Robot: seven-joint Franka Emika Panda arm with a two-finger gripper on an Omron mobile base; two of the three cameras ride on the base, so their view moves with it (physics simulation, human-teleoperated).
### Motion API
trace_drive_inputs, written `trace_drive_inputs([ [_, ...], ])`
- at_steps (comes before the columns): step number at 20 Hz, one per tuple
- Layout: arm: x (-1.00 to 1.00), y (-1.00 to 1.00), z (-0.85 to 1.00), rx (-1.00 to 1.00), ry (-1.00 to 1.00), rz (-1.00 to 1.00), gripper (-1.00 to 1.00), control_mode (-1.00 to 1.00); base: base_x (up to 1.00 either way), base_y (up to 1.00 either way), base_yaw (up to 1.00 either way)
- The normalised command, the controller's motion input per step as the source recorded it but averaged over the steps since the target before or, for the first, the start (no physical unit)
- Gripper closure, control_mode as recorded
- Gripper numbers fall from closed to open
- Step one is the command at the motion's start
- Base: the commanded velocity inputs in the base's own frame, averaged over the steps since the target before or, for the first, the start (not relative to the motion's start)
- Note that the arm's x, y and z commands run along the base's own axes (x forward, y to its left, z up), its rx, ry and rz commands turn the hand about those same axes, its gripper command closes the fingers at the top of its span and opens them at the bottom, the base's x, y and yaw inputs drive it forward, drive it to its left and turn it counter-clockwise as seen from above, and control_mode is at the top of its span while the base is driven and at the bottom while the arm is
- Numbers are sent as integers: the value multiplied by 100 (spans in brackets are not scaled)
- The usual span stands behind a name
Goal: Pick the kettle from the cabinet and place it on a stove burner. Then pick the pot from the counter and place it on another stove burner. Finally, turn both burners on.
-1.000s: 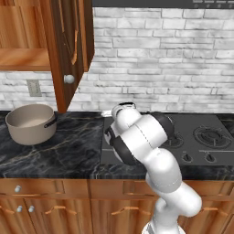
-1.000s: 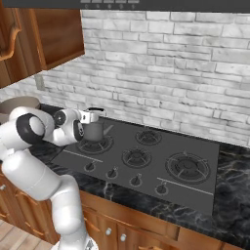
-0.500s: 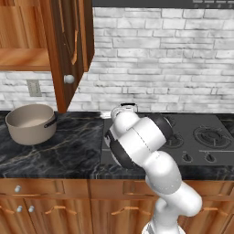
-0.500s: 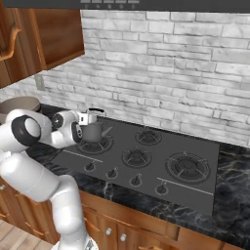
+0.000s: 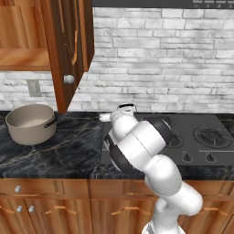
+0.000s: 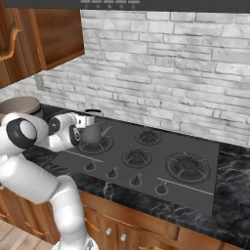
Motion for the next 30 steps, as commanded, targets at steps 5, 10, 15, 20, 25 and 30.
trace_drive_inputs([
  [5,-23,0,-26,0,0,0,-100,-100,0,0,0],
  [10,-20,0,-20,0,0,0,-100,-100,0,0,0],
  [15,-15,0,-8,0,0,0,-100,-100,0,0,0],
  [20,-21,0,-10,0,-3,0,-100,-100,0,0,0],
  [25,-21,0,-5,0,-3,0,-100,-100,0,0,0],
  [30,-15,0,0,0,-3,0,-100,-100,0,0,0],
])
